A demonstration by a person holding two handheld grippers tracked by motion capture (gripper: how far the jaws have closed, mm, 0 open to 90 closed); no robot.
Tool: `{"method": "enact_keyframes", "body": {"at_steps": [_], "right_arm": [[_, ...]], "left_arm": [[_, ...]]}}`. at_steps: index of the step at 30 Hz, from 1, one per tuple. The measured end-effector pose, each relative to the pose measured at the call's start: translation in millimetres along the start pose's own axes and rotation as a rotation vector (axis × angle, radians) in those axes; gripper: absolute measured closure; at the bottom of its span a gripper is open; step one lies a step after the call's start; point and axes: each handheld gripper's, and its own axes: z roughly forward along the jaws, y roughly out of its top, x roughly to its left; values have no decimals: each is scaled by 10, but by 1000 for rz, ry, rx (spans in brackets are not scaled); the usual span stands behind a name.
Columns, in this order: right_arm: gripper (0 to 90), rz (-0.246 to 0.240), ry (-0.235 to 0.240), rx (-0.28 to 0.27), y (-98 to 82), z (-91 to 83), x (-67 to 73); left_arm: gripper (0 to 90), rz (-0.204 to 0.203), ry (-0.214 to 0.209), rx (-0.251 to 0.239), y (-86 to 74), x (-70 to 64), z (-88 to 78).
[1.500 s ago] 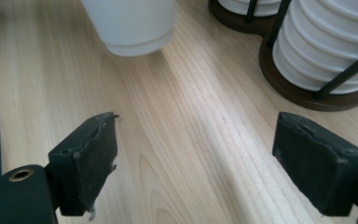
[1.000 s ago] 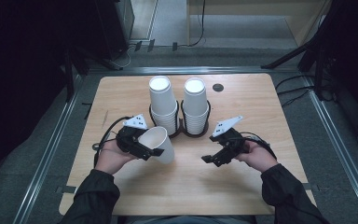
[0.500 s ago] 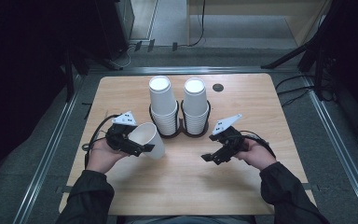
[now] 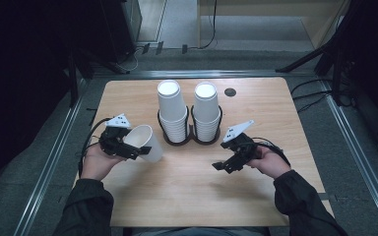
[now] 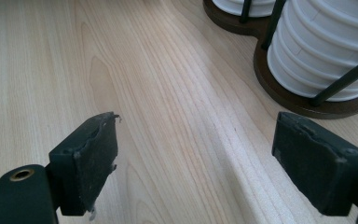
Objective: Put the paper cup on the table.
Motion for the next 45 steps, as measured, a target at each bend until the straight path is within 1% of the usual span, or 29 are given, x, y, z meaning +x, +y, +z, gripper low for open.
{"method": "enact_keyframes", "body": {"at_steps": [3,8,12,16,20,22,24,26,29,30,34,37,42,45], "right_arm": [[144,10,7,-7,-7,-4,-16],[148,25,0,-3,-25,1,-41],[148,20,0,0,-32,8,-42],[148,23,-9,6,-41,15,-45],[147,22,-10,6,-50,15,-40],[148,20,-12,11,-61,19,-39],[158,25,-6,14,-71,15,-34],[169,23,-4,10,-79,8,-25],[169,27,-8,12,-95,7,-15],[169,25,-11,14,-102,9,-18],[169,33,-17,21,-123,4,-9],[169,37,-17,20,-140,-3,-2],[169,40,-23,23,-170,-14,3],[169,45,-28,22,-186,-29,5]], "left_arm": [[144,-18,27,-3,-31,56,-43],[144,-45,49,-15,-73,161,-135],[144,-79,62,-21,-124,267,-186],[144,-102,86,-10,-170,353,-213],[143,-135,102,-2,-207,447,-245],[143,-150,117,-4,-231,500,-254],[142,-162,132,0,-250,534,-257],[139,-184,138,-4,-273,583,-258],[135,-210,171,-4,-287,636,-256],[135,-211,184,-3,-290,652,-256],[132,-219,208,0,-307,716,-259],[130,-232,234,6,-331,768,-259],[125,-238,257,7,-337,829,-252],[125,-236,267,17,-336,850,-239]]}}
